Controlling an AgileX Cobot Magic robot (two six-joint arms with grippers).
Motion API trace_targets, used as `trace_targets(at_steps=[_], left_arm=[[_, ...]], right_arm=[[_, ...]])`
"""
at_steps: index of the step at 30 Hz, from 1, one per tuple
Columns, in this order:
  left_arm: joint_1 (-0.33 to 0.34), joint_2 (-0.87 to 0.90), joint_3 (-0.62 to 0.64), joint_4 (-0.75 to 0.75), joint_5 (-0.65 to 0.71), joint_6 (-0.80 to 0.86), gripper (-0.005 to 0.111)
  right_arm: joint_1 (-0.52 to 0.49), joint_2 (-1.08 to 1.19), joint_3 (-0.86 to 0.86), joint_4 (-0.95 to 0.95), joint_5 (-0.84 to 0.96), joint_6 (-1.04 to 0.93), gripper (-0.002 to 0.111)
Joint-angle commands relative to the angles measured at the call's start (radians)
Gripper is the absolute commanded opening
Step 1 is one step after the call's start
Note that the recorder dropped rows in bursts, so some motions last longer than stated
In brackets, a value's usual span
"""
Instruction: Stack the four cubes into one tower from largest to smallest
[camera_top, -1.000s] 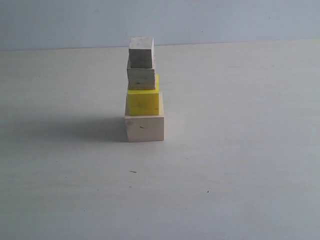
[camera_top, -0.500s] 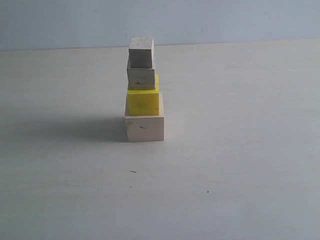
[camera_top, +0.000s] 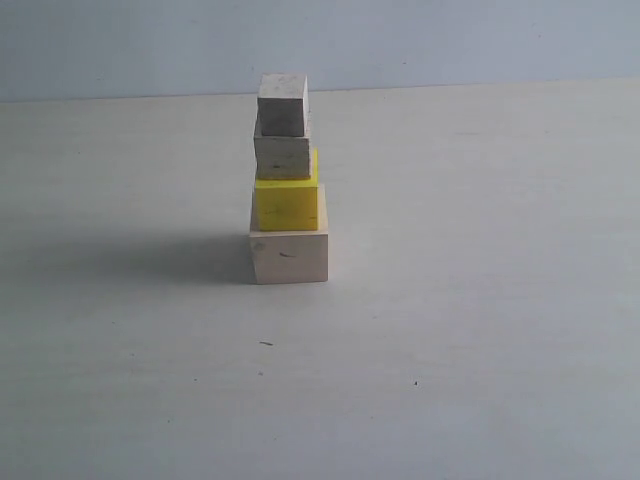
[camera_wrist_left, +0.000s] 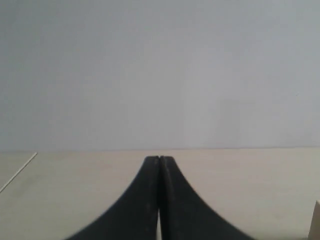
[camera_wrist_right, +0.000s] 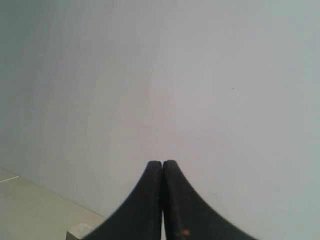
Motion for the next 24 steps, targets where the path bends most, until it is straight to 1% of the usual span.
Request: trace_targets(at_steps=[1, 5, 15, 17, 19, 22, 24], left_arm=[[0.017, -0.014, 0.081, -0.016, 0.007, -0.013, 0.0], [0.017, -0.014, 0.124, -0.014, 0.007, -0.011, 0.0], [0.017, -0.014, 0.146, -0.007, 0.012, -0.011, 0.0], [0.017, -0.014, 0.18, 0.016, 0.008, -0.013, 0.0], [0.017, -0.014, 0.212, 0.062, 0.008, -0.053, 0.0], [0.017, -0.014, 0.212, 0.157, 0.035, -0.133, 0.0], [0.017, -0.014, 0.212, 0.19, 0.037, -0.167, 0.0]], right_arm=[[-0.002, -0.006, -0.006, -0.004, 0.002, 0.004, 0.0], [-0.002, -0.006, -0.006, -0.004, 0.002, 0.004, 0.0], [-0.002, -0.006, -0.006, -0.002, 0.002, 0.004, 0.0], [-0.002, -0.006, -0.006, -0.002, 0.002, 0.004, 0.0], [-0.002, -0.006, -0.006, -0.002, 0.002, 0.004, 0.0], [-0.002, -0.006, -0.006, -0.002, 0.002, 0.004, 0.0], [-0.002, -0.006, -0.006, -0.002, 0.002, 0.004, 0.0]])
